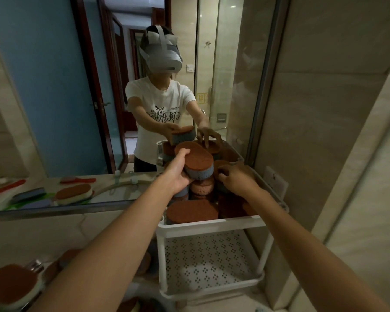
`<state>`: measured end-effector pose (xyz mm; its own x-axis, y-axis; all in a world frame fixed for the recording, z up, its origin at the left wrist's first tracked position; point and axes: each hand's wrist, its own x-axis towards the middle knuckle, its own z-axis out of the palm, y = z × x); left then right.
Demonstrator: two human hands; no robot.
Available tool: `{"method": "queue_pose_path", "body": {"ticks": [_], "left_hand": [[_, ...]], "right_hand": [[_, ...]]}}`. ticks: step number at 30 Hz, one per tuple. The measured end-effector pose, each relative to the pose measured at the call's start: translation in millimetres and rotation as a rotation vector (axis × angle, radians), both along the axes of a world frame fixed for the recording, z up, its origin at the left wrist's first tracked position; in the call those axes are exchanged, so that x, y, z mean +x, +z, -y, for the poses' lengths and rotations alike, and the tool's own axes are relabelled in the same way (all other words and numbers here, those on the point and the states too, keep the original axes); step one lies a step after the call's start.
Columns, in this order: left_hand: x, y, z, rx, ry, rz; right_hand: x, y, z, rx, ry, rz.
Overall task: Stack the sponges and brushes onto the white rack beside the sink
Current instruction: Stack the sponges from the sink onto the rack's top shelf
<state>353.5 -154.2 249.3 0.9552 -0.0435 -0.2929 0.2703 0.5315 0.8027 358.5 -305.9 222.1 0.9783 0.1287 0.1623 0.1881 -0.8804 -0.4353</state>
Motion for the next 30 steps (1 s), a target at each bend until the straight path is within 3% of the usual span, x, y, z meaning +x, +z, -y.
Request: {"method": "queue_pose_path", "body": {"ticks": [5, 8, 14, 16, 18, 21, 25, 30], "left_hand": [[-1, 12, 13, 0.022, 0.013, 0.058], [0, 20, 30, 0.067, -0.040, 0.059], [7, 19, 50, 0.227, -0.196, 0.125], [9, 14, 49, 0.559, -0.112, 0.226], [11, 5, 45, 1.067, -0.070, 0.396], [13, -14, 45, 1.516, -0.285, 0.609], [16, -30, 46, 1.792, -0.483, 0.608], [15, -30, 45, 1.836, -0.513, 0.605]], "right_hand": [[-23, 15, -1, 0.457, 0.047, 0.134], [-32, 26, 1, 0.525, 0.159, 0.080], [-26, 27, 22, 0.664, -0.012, 0.089], [-19, 18, 32, 0.638, -0.110, 0.126], [-13, 8, 39, 0.537, -0.170, 0.123], [-6, -7, 44, 0.418, -0.244, 0.100], [0, -12, 48, 0.321, -0.341, 0.100], [1, -16, 48, 0.199, -0.246, 0.033]]}}
